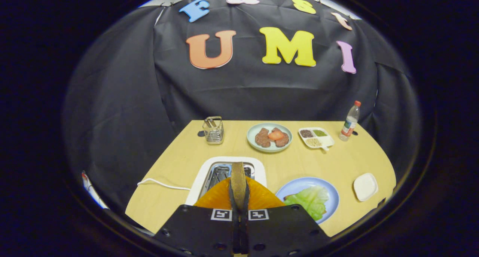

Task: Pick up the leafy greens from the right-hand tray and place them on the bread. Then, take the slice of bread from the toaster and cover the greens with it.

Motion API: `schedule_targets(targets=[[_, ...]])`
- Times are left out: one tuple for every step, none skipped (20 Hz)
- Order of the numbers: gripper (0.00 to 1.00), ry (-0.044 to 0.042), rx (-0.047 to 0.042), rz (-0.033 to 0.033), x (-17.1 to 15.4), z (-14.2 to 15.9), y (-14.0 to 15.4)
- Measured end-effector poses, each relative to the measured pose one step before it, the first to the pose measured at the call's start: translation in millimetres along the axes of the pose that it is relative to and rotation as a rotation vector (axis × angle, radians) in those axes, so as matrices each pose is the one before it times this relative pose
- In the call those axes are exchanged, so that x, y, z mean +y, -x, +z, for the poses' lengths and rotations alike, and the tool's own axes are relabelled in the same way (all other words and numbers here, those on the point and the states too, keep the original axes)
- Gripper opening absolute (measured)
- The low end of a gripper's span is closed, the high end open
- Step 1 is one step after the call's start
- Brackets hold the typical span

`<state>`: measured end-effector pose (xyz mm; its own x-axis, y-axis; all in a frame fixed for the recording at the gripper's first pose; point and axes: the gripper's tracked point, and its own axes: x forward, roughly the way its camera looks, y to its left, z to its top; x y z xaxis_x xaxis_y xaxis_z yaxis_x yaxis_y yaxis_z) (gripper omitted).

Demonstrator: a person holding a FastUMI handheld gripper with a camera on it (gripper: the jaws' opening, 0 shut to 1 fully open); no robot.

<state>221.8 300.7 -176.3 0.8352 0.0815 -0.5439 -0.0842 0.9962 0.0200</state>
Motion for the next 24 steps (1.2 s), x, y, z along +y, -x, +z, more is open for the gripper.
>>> schedule_targets(targets=[[0.01, 0.00589, -0.02522, 0.00141, 1.38, 6.67, 9.98], [0.01, 0.00513, -0.02519, 0.00431, 2.55, 8.65, 9.14], [0.01, 0.00583, -0.02254, -0.00074, 1.12, 8.27, 10.41], [0.01, 0.00336, -0.01517, 0.00043, 1.29, 7.49, 8.53], [0.01, 0.00410, -0.01102, 0.00416, -0.15, 6.57, 9.43], [0.01, -0.00208, -0.00227, 0.01489, 1.66, 6.70, 8.16], [0.01, -0.00881, 0.00260, 0.01091, -0.34, 3.40, 8.75], [0.01, -0.01316, 0.00290, 0.00919, -2.65, 4.20, 8.33], [0.01, -0.00845, -0.00595, 0.00461, -1.71, 6.23, 8.60], [0.01, -0.00504, -0.01824, 0.00176, -2.70, 8.60, 8.70], [0.01, -0.00307, -0.02145, 0.00158, -3.39, 7.48, 7.32], [0.01, -0.00080, -0.01639, -0.00120, -2.36, 5.97, 7.78], [0.01, 0.00177, -0.01309, -0.00261, -3.08, 4.20, 7.96], [0.01, 0.00040, -0.00591, 0.00580, -1.11, 4.29, 6.70], [0.01, 0.00083, -0.00533, -0.00071, -2.37, 4.17, 7.00], [0.01, 0.00093, -0.01293, -0.00159, -3.76, 6.84, 6.57], [0.01, 0.00168, -0.01482, -0.00738, -5.21, 7.48, 5.39], [0.01, 0.00313, -0.01896, -0.00646, -4.94, 7.56, 5.20], [0.01, 0.00346, -0.01906, -0.00407, -5.51, 6.51, 3.40], [0.01, 0.00183, -0.01348, -0.00448, -5.23, 3.47, 3.87], [0.01, -0.00085, -0.00856, -0.00440, -5.26, 0.89, 2.78], [0.01, -0.00094, -0.00450, -0.00755, -6.05, 0.40, 1.24], [0.01, 0.00006, -0.00399, -0.00675, -6.72, -0.43, 0.72], [0.01, -0.00269, -0.00358, -0.01289, -8.42, -0.97, -0.21]])
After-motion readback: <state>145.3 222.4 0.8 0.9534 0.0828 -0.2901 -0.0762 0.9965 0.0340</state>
